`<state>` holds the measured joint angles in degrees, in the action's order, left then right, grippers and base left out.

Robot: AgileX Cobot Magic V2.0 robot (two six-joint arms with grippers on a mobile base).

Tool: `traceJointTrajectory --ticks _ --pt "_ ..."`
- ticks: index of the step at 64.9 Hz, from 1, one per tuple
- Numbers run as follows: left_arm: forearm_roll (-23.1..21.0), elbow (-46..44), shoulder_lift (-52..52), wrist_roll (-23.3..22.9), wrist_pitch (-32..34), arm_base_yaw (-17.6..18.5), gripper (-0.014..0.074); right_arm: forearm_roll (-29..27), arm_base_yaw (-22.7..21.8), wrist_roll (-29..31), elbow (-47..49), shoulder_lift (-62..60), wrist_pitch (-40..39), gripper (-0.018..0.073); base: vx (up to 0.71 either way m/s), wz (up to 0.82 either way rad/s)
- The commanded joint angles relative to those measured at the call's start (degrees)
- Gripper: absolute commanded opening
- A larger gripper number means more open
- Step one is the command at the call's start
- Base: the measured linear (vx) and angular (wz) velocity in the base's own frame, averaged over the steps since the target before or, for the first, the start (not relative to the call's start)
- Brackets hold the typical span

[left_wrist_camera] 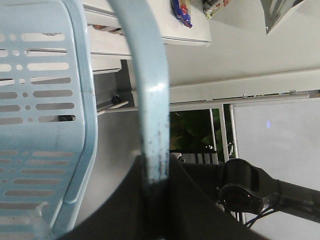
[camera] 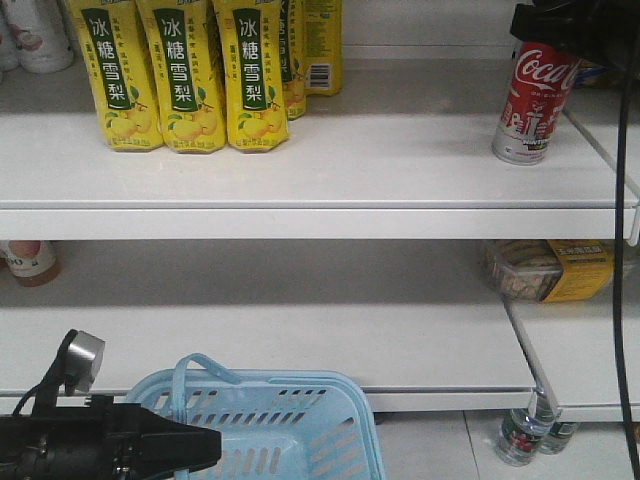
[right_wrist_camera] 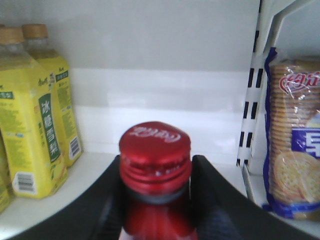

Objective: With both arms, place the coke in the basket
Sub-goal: 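Lift the Coca-Cola bottle off the shelf with the right gripper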

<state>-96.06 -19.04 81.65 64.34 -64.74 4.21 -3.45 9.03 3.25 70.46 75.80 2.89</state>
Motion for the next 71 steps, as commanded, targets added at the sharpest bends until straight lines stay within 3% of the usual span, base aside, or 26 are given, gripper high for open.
traceJointTrajectory --ticks 1,18,25,35,47,56,71 --pt "-6.16 -0.82 -1.51 0.69 -4.94 0.25 -0.0006 0.22 -0.27 0.33 1.54 -4.46 -0.84 -0.0008 0.0 0.0" --pt "-6.16 -0.82 -1.51 0.69 -4.94 0.25 -0.0006 0.18 -0.14 0.51 1.33 -14.16 6.05 -0.0005 0.0 0.0" --pt "-6.16 -0.82 -1.51 0.69 -4.94 0.25 -0.0006 0.18 2.56 0.63 1.33 -17.91 10.57 -0.0003 0.0 0.0" --pt "-6.16 -0.82 -1.51 0.69 -4.94 0.25 -0.0006 -1.69 10.46 0.96 1.33 -22.04 18.47 -0.0002 0.0 0.0" --pt "-6.16 -0.82 -1.51 0.69 -4.94 0.25 -0.0006 -6.78 23.61 4.66 0.71 -22.62 25.83 -0.0002 0.0 0.0" --pt "-6.16 -0.82 -1.51 0.69 -4.94 0.25 -0.0006 -10.22 30.4 4.89 -4.93 -21.36 23.49 -0.0002 0.0 0.0" --pt "-6.16 -0.82 -1.51 0.69 -4.94 0.25 -0.0006 -16.13 36.09 4.89 -18.3 -15.15 13.88 -0.0002 0.0 0.0"
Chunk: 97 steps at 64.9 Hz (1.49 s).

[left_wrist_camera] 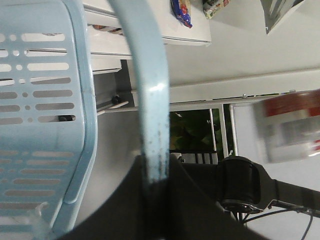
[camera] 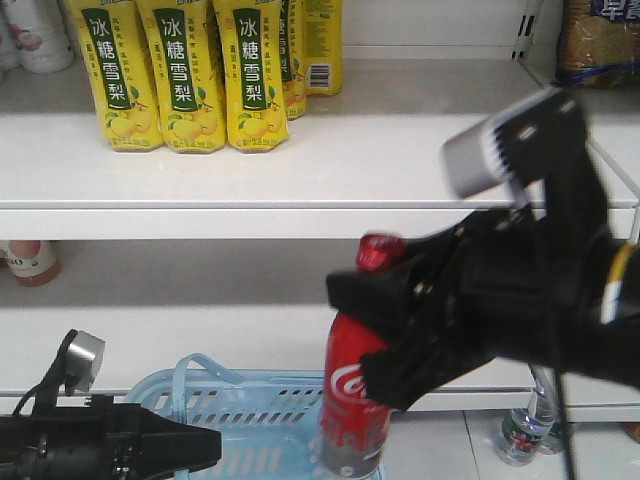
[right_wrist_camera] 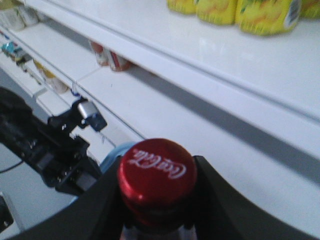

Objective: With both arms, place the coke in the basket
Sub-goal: 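Lower the bottle into the basket and open the right gripper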

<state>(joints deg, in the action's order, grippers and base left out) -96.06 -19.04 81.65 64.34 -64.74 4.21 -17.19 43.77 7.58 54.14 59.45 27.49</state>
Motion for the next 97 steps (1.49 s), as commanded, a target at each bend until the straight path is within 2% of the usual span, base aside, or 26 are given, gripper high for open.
traceJointTrajectory --ticks 1,20,31,43,54,67,83,90,97 --pt "-6.16 -0.82 -1.51 0.69 -4.94 0.25 -0.0006 -2.41 1.56 0.56 -2.69 1.97 -11.67 -0.0002 0.0 0.0" --pt "-6.16 -0.82 -1.51 0.69 -4.94 0.25 -0.0006 -7.04 2.61 0.5 -12.75 15.59 -31.7 -0.0002 0.0 0.0" --pt "-6.16 -0.82 -1.51 0.69 -4.94 0.25 -0.0006 -10.38 2.61 -0.06 -12.94 24.15 -35.61 0.0001 0.0 0.0" --pt "-6.16 -0.82 -1.51 0.69 -4.94 0.25 -0.0006 -10.46 2.61 -0.06 -12.88 31.42 -36.36 0.0015 0.0 0.0" --pt "-6.16 -0.82 -1.51 0.69 -4.94 0.25 -0.0006 -10.46 2.61 -0.17 -12.81 35.36 -34.45 0.0068 0.0 0.0" --pt "-6.16 -0.82 -1.51 0.69 -4.94 0.25 -0.0006 -10.46 2.61 -0.11 -12.81 36.17 -31.25 0.0196 0.0 0.0" --pt "-6.16 -0.82 -1.51 0.69 -4.94 0.25 -0.0006 -10.97 2.61 -0.17 -12.81 35.34 -31.87 0.0387 0.0 0.0" --pt "-6.16 -0.82 -1.51 0.69 -4.94 0.25 -0.0006 -12.87 2.61 -0.11 -12.81 33.8 -32.16 0.0433 0.0 0.0" --pt "-6.16 -0.82 -1.51 0.69 -4.94 0.25 -0.0006 -13.01 2.61 0.17 -12.81 31.27 -31.53 0.0442 0.0 0.0"
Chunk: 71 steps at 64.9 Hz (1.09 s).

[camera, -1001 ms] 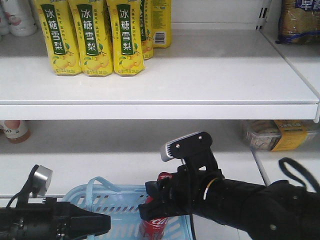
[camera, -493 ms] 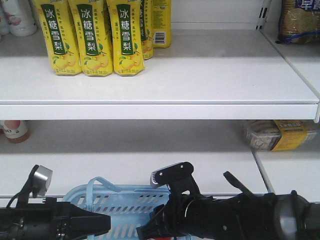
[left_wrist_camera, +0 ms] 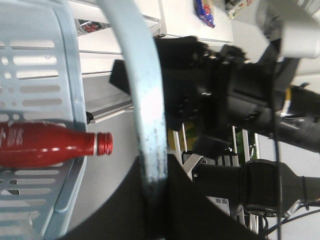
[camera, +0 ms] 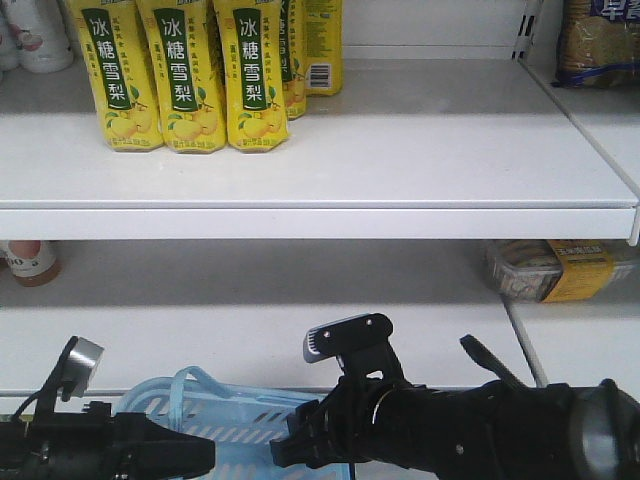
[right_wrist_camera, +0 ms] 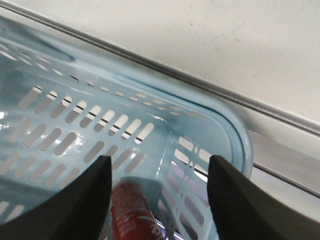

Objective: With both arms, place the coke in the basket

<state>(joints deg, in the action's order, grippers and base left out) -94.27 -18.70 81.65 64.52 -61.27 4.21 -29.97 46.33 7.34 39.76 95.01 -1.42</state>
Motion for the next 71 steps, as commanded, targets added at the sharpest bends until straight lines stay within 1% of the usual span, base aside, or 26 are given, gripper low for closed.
traceJointTrajectory --ticks 1,13,25,32,36,42,45,47,51,57,69,71 --pt "-7.96 -1.16 -1.51 0.51 -8.42 0.25 -0.0006 -0.23 0.05 0.52 1.56 -4.78 -2.38 0.0442 0.0 0.0" --pt "-7.96 -1.16 -1.51 0.51 -8.42 0.25 -0.0006 0.04 0.05 3.22 1.41 -13.06 0.39 0.0442 0.0 0.0" --pt "-7.96 -1.16 -1.51 0.51 -8.42 0.25 -0.0006 0.67 -0.28 10.46 1.41 -22.65 0.02 0.0442 0.0 0.0" --pt "-7.96 -1.16 -1.51 0.51 -8.42 0.25 -0.0006 0.83 -3.09 12.63 1.41 -27.88 -0.06 0.0442 0.0 0.0" --pt "-7.96 -1.16 -1.51 0.51 -8.42 0.25 -0.0006 1.51 -6.63 12.75 1.41 -30.61 0.78 0.0442 0.0 0.0" --pt "-7.96 -1.16 -1.51 0.51 -8.42 0.25 -0.0006 1.57 -13.26 12.84 1.41 -33.16 2.8 0.0442 0.0 0.0" --pt "-7.96 -1.16 -1.51 0.51 -8.42 0.25 -0.0006 1.86 -17.69 13.83 1.41 -34.69 4.68 0.0442 0.0 0.0" --pt "-7.96 -1.16 -1.51 0.51 -8.42 0.25 -0.0006 2.06 -19.36 14.39 1.41 -35.25 5.52 0.0442 0.0 0.0" --pt "-7.96 -1.16 -1.51 0.51 -8.42 0.25 -0.0006 3.22 -24.36 15.9 1.41 -36.86 7.9 0.0442 0.0 0.0" --pt "-7.96 -1.16 -1.51 0.51 -8.42 0.25 -0.0006 5.76 -31.47 16.47 1.41 -39.41 10.5 0.0442 0.0 0.0" --pt "-7.96 -1.16 -1.51 0.51 -8.42 0.25 -0.0006 7.47 -43.07 17.06 1.41 -45.63 13.3 0.0442 0.0 0.0" --pt "-7.96 -1.16 -1.51 0.51 -8.42 0.25 -0.0006 7.76 -44.15 17.33 1.41 -46.37 13.65 0.0441 0.0 0.0"
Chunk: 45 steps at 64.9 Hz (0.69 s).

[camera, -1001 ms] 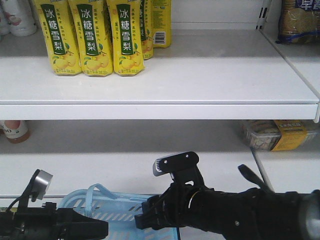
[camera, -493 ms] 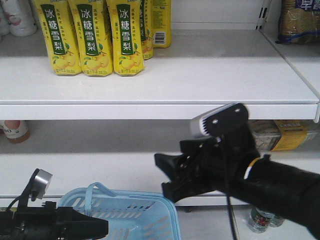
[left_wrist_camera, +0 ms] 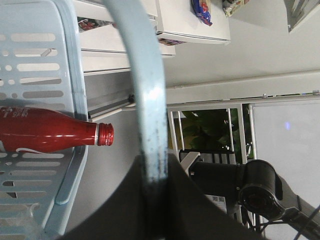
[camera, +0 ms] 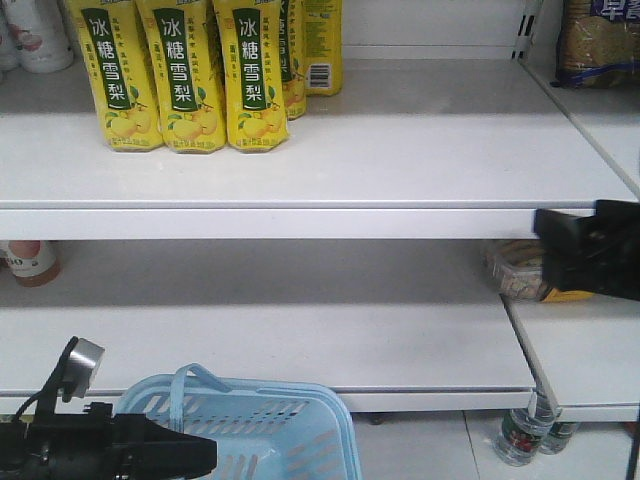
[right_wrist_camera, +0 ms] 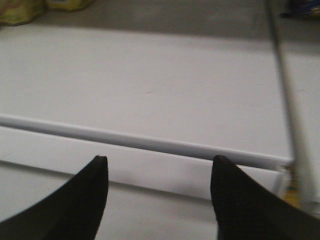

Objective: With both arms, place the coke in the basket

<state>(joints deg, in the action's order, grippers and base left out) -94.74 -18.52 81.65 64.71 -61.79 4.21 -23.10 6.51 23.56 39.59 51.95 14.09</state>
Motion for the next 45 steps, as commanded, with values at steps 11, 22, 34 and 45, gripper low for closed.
traceJointTrajectory --ticks 11,22,34,45 --pt "-7.49 -1.35 -1.51 0.32 -7.89 0.25 -0.0006 3.64 -9.94 2.36 -1.83 -9.56 -3.6 0.0419 0.0 0.0" --pt "-7.49 -1.35 -1.51 0.32 -7.89 0.25 -0.0006 3.66 -10.35 3.14 -10.59 -18.81 -8.24 0.0395 0.0 0.0" --pt "-7.49 -1.35 -1.51 0.32 -7.89 0.25 -0.0006 3.7 -10.35 4.54 -18.8 -29.0 -8.48 0.0391 0.0 0.0" --pt "-7.49 -1.35 -1.51 0.32 -7.89 0.25 -0.0006 3.7 -10.35 5.93 -23.16 -37.23 -8.49 0.0391 0.0 0.0"
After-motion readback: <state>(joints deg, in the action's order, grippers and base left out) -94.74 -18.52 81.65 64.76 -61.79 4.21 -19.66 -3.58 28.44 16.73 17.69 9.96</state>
